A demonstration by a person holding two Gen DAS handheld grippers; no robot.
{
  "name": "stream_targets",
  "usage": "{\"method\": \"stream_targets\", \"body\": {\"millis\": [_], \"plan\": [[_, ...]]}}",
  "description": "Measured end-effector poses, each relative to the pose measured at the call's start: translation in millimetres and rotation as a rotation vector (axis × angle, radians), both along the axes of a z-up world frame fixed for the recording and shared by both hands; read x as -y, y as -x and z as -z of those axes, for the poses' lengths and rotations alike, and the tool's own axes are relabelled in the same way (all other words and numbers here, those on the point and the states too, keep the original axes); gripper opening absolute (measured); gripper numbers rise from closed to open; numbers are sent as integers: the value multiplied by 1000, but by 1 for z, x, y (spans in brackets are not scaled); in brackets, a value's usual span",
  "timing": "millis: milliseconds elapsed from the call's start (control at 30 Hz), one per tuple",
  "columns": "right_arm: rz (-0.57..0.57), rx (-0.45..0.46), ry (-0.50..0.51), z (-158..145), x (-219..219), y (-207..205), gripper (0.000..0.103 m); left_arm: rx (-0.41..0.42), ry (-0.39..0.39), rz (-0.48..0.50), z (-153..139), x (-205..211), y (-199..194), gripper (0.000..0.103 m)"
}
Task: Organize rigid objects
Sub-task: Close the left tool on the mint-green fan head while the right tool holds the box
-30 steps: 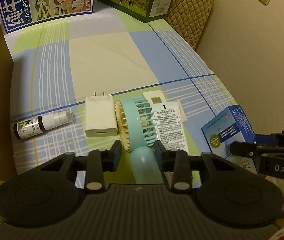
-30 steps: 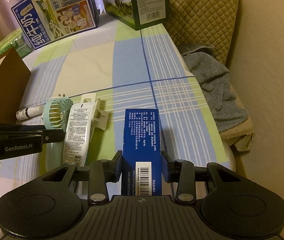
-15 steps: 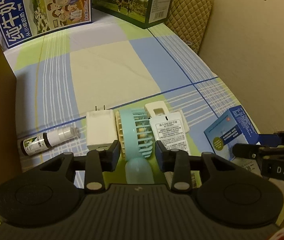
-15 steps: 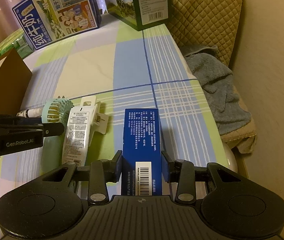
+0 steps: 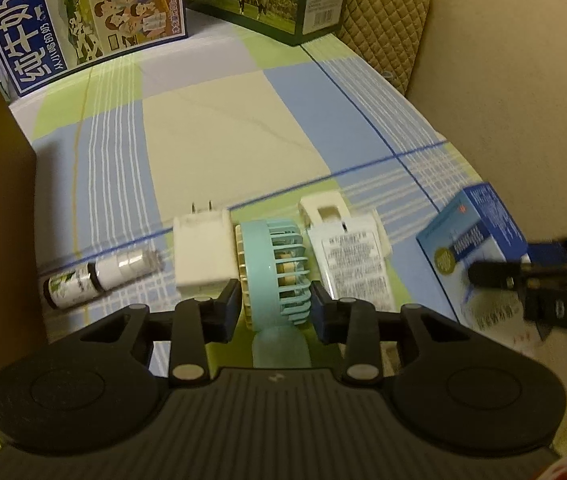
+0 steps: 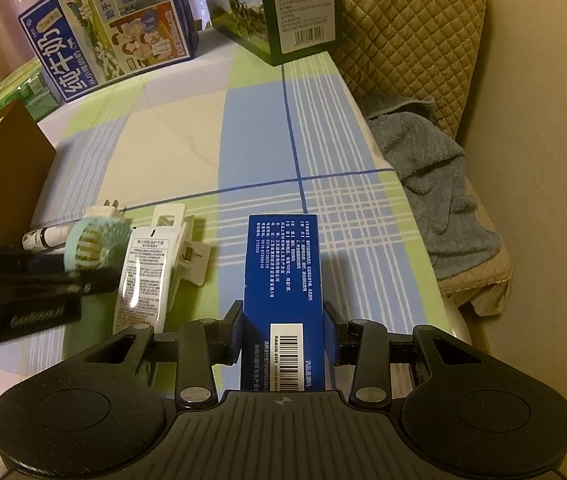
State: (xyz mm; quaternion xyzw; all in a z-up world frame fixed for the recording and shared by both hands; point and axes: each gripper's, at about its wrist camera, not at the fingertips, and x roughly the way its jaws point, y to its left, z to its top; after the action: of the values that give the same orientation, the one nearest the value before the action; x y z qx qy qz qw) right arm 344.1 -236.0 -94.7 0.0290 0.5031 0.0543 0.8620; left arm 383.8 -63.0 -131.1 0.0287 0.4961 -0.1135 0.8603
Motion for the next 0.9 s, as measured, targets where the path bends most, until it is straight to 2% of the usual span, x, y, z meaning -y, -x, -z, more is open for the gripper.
{"method": "stream_targets", "body": {"millis": [233,500,900], "plan": [[-5,2,4,0,0,-1,36,-27,6,-28,3,-2,1,32],[-4,-1,13,0,-2,1,35,-8,-2,-33,2,-2,5,31],[-31,51,-5,-21,-7,16,35,64,20,-72,-28,-21,32,30]]}}
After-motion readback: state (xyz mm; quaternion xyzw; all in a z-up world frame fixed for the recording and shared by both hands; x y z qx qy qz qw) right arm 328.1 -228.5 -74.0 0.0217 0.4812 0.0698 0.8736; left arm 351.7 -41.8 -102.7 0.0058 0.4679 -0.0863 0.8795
